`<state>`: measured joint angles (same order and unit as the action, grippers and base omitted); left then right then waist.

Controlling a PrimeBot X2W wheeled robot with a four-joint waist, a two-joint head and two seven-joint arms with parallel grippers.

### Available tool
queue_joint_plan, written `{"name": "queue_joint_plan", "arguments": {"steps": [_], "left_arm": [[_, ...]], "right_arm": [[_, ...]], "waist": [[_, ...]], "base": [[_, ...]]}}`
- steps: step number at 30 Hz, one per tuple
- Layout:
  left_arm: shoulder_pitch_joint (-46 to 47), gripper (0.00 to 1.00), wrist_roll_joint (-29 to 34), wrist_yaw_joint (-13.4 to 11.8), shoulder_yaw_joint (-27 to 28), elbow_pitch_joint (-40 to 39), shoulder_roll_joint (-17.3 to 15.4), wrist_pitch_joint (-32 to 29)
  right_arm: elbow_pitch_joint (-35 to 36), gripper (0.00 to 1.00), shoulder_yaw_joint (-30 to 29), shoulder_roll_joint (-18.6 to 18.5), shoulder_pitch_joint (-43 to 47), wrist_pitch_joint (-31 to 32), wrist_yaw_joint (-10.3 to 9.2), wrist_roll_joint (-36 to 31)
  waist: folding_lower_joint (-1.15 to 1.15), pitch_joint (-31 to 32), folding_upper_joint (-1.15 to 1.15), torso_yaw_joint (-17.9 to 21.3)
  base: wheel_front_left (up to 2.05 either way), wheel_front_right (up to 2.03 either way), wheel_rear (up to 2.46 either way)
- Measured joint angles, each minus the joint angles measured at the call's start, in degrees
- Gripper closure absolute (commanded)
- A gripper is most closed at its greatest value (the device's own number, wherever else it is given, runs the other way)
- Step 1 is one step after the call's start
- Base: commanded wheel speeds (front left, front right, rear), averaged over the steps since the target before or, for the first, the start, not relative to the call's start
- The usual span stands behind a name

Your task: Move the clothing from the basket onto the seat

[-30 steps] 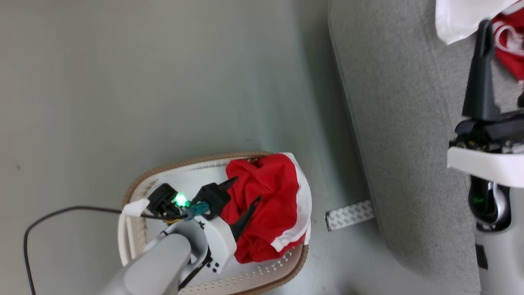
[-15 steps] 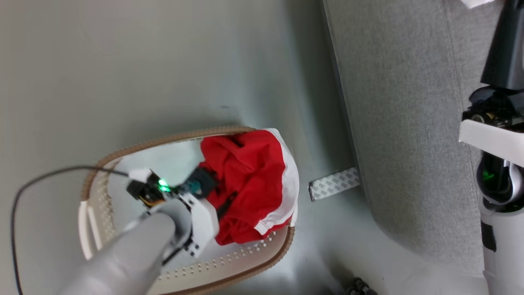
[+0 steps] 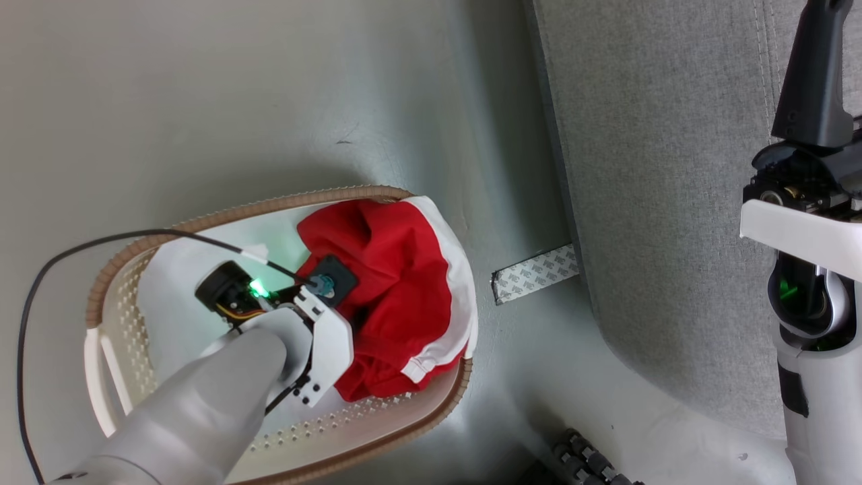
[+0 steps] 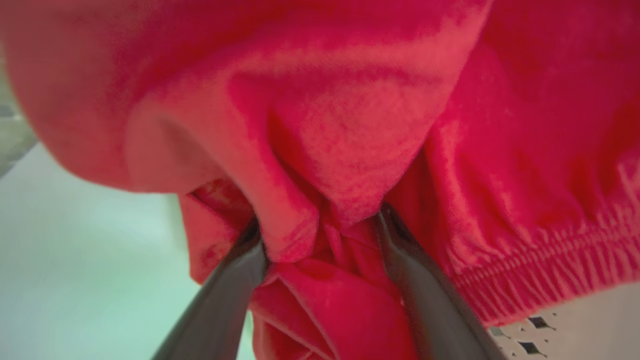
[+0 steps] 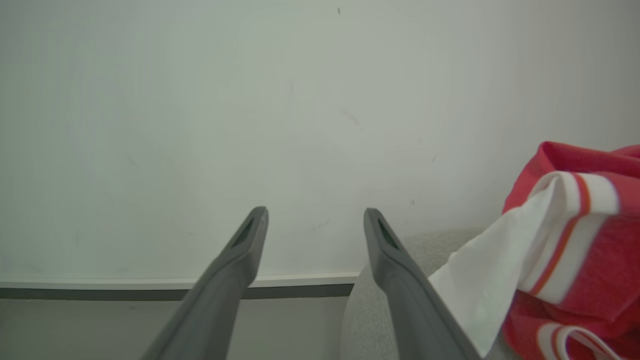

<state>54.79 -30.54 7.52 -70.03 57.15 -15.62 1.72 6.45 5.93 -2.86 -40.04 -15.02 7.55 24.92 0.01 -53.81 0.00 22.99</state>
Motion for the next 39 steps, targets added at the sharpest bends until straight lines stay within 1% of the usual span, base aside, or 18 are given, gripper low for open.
{"name": "queue_joint_plan", "arguments": {"steps": [3,4,5,6,13,22,32,39], "left_arm": [[0.64,0.00,-1.51,0.01,-1.42,-0.20,-0.02,-0.19],[0.88,0.13,-2.04,0.00,-1.71,-0.37,-0.05,-0.19],[1.18,0.54,-2.53,0.00,-2.02,-0.51,-0.12,-0.18],[1.36,1.00,-2.71,0.00,-2.29,-0.68,-0.29,-0.16],[1.29,1.00,-5.15,0.00,-3.05,-2.08,-1.72,1.22],[0.19,1.00,-7.03,0.00,-3.27,-3.68,-1.56,3.56],[-2.48,1.00,-13.99,0.00,-3.33,-6.44,0.10,10.18],[-5.23,1.00,-17.13,0.00,-3.13,-9.09,0.57,12.94]], "right_arm": [[0.16,0.00,-0.02,0.00,0.36,0.00,0.00,0.05],[0.16,0.00,0.00,0.00,0.44,0.00,0.00,0.05],[0.15,0.00,0.05,0.00,0.53,0.00,0.00,0.04],[0.15,0.00,0.10,0.00,0.63,0.00,0.00,0.04],[-0.21,0.00,0.27,0.00,1.01,0.00,0.00,0.40],[-1.38,0.00,0.26,0.00,0.76,0.00,0.00,0.29],[-3.57,0.00,0.00,0.02,1.48,0.00,0.00,-0.90],[-5.83,0.00,0.34,0.05,3.46,0.00,0.00,-1.74]], "waist": [[0.00,-0.21,0.00,-0.04],[0.00,-0.30,0.00,-0.10],[0.00,-0.40,0.00,-0.18],[0.00,-0.48,0.00,-0.25],[0.00,0.22,0.00,0.18],[-0.01,3.05,0.00,0.26],[-0.01,10.45,0.00,-1.49],[-0.01,17.12,0.00,-3.13]], "base": [[0.02,0.02,0.02],[0.07,0.07,0.07],[0.05,0.05,0.05],[0.02,0.02,0.02],[0.00,0.00,0.00],[0.00,0.00,0.00],[0.00,0.00,0.00],[0.00,0.00,0.00]]}}
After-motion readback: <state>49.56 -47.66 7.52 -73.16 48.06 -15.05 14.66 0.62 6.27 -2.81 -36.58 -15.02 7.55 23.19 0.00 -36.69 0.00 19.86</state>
